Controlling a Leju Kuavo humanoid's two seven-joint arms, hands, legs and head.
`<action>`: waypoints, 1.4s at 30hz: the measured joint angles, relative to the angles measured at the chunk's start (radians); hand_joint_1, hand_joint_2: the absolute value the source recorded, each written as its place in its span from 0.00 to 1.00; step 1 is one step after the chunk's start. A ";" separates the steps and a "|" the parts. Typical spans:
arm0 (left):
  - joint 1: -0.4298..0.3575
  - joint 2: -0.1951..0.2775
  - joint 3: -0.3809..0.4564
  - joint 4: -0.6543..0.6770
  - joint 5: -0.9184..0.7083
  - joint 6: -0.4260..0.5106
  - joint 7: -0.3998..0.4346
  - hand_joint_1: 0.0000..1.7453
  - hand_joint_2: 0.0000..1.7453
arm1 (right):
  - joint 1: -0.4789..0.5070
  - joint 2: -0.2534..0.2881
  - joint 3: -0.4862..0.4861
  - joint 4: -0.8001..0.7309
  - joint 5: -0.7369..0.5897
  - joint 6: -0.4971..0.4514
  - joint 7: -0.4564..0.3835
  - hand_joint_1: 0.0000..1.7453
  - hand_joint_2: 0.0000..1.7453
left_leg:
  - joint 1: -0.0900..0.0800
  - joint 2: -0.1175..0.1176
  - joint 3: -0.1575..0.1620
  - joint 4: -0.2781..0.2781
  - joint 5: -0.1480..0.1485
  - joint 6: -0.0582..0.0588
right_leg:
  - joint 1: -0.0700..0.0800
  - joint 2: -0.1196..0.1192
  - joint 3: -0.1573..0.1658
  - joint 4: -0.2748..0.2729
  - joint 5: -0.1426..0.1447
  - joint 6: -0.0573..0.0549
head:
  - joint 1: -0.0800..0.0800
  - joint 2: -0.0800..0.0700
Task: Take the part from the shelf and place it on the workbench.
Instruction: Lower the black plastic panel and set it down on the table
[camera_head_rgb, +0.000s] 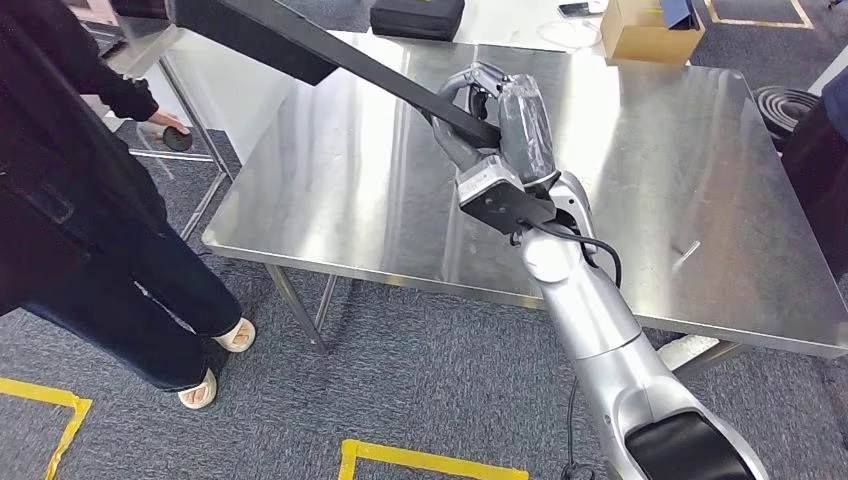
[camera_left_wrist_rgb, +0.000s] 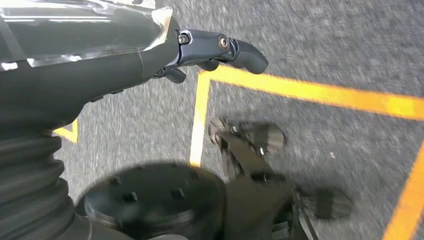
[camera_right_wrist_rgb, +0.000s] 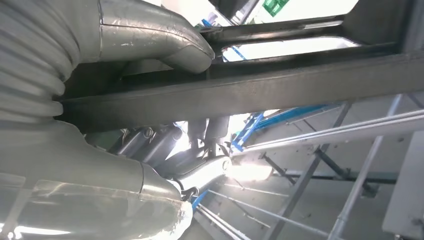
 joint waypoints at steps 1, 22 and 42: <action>-0.002 -0.001 -0.001 0.000 0.001 0.001 0.000 0.00 1.00 | -0.003 0.001 0.000 -0.001 -0.002 -0.001 0.000 1.00 1.00 | 0.001 0.003 -0.031 0.053 0.009 -0.004 | -0.003 0.001 0.012 -0.003 -0.007 -0.010 | -0.001 0.000; -0.007 -0.011 -0.006 0.000 0.029 0.031 0.000 0.00 1.00 | -0.021 0.003 0.012 0.009 -0.050 -0.002 -0.018 1.00 1.00 | 0.003 0.016 -0.197 -0.027 0.153 -0.003 | 0.003 0.003 0.116 -0.021 -0.098 -0.012 | -0.001 0.000; -0.007 -0.013 -0.012 0.000 0.039 0.023 -0.011 0.00 1.00 | -0.047 -0.013 0.022 0.010 -0.072 0.006 -0.015 1.00 1.00 | 0.003 0.016 -0.196 -0.025 0.149 0.009 | 0.000 0.003 0.118 -0.025 -0.096 0.013 | -0.002 0.000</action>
